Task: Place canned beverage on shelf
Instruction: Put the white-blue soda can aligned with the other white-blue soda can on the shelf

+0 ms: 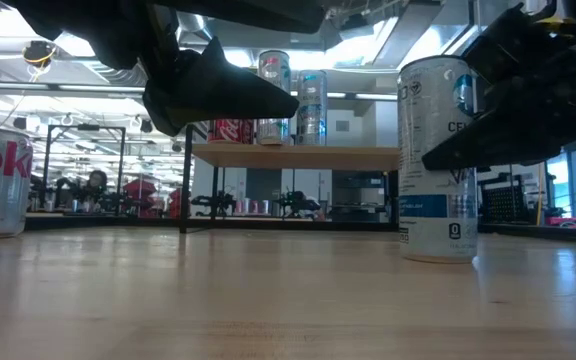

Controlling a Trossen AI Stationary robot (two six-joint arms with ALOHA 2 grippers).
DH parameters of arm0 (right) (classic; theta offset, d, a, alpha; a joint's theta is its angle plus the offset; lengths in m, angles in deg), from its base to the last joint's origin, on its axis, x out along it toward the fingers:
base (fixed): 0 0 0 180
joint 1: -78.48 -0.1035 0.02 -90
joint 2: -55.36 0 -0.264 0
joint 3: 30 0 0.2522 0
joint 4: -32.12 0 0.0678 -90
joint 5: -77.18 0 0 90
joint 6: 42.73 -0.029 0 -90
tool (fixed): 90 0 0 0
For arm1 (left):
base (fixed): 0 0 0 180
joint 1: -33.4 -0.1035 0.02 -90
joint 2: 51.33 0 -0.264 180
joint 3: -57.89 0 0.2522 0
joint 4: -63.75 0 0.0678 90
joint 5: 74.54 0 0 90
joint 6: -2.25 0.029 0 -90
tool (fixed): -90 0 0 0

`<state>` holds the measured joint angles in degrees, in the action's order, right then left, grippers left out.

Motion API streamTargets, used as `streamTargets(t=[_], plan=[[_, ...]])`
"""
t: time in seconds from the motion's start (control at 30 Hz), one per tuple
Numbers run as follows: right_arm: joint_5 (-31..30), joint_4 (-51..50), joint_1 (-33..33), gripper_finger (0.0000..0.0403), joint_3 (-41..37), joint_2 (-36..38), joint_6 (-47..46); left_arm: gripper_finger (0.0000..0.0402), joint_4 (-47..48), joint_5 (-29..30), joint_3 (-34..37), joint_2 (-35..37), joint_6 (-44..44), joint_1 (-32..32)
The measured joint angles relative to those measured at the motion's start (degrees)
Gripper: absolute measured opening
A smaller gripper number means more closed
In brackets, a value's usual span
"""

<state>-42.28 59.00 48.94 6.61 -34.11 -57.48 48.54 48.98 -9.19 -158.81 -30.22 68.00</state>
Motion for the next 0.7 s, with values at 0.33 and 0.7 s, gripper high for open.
streamTargets(t=[0.33, 0.7], plan=[[2.33, -0.78, 0.07, 0.0208, 2.85, 0.76, 1.41, 0.0289, -0.07, -0.27, 0.00, 0.02, -0.46, 0.72], [2.07, -26.80, 2.58, 0.0208, 16.84, 11.50, 10.59, 0.0289, -0.62, -2.67, -0.02, 0.27, 1.60, -0.67]])
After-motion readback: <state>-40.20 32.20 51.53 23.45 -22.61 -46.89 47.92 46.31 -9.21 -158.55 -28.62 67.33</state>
